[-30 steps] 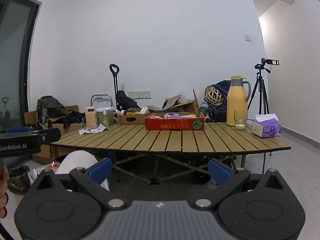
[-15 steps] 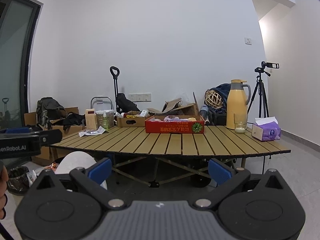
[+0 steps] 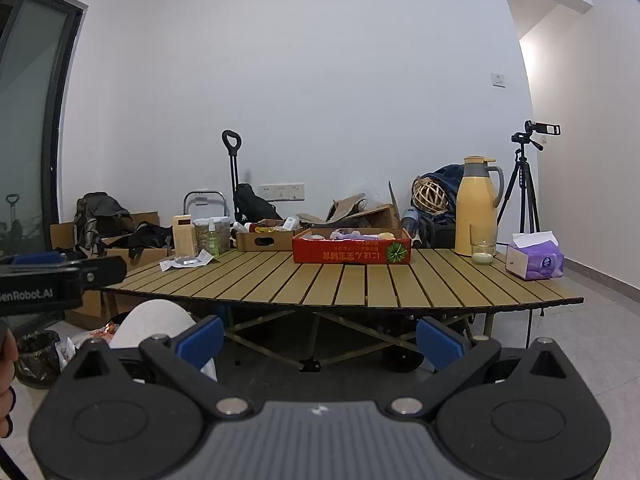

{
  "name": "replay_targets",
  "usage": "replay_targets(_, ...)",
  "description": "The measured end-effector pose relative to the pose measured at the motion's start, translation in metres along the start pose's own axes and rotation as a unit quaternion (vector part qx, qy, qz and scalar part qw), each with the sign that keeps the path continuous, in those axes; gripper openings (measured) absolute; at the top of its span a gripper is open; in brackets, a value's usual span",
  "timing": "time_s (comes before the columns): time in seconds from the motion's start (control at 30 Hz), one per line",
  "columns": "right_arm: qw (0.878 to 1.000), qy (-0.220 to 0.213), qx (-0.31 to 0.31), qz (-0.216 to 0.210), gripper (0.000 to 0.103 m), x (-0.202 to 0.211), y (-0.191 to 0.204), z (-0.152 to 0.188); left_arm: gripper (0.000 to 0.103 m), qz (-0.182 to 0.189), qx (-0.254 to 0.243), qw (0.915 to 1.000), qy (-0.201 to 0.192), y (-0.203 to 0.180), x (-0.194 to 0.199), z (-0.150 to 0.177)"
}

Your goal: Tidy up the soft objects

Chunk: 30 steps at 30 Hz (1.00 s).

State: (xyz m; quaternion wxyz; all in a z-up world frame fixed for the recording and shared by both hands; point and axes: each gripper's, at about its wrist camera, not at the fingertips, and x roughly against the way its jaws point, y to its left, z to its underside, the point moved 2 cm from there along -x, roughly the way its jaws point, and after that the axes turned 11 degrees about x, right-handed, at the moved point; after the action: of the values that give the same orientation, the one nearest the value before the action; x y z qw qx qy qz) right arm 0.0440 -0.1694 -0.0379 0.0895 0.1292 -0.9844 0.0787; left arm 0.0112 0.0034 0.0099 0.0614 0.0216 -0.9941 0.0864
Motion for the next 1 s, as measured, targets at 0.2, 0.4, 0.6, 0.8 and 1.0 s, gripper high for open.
replay_targets(0.2, 1.0, 0.0, 0.0, -0.001, 0.103, -0.0005, -0.0011, -0.0003, 0.103, 0.0, 0.0, 1.0, 0.001, 0.0003, -0.0001, 0.0003)
replay_targets(0.4, 1.0, -0.001, -0.001, -0.001, 0.103, -0.0001, -0.0036, 0.0004, 0.103, -0.001, 0.001, 1.0, 0.0, 0.001, 0.001, 0.0015)
replay_targets(0.6, 1.0, -0.004, 0.0, 0.001, 0.103, 0.0008, -0.0027, 0.0, 0.103, 0.001, -0.002, 1.0, -0.001, 0.0002, 0.0027, 0.0026)
replay_targets(0.8, 1.0, -0.01, 0.003, 0.007, 0.103, 0.0024, -0.0045, -0.0006, 0.103, -0.001, -0.003, 1.0, -0.004, 0.0034, 0.0032, 0.0012)
replay_targets(1.0, 1.0, -0.015, 0.007, 0.007, 0.103, 0.0031, -0.0039, -0.0013, 0.103, 0.0, -0.004, 1.0, -0.005, 0.0048, 0.0033, 0.001)
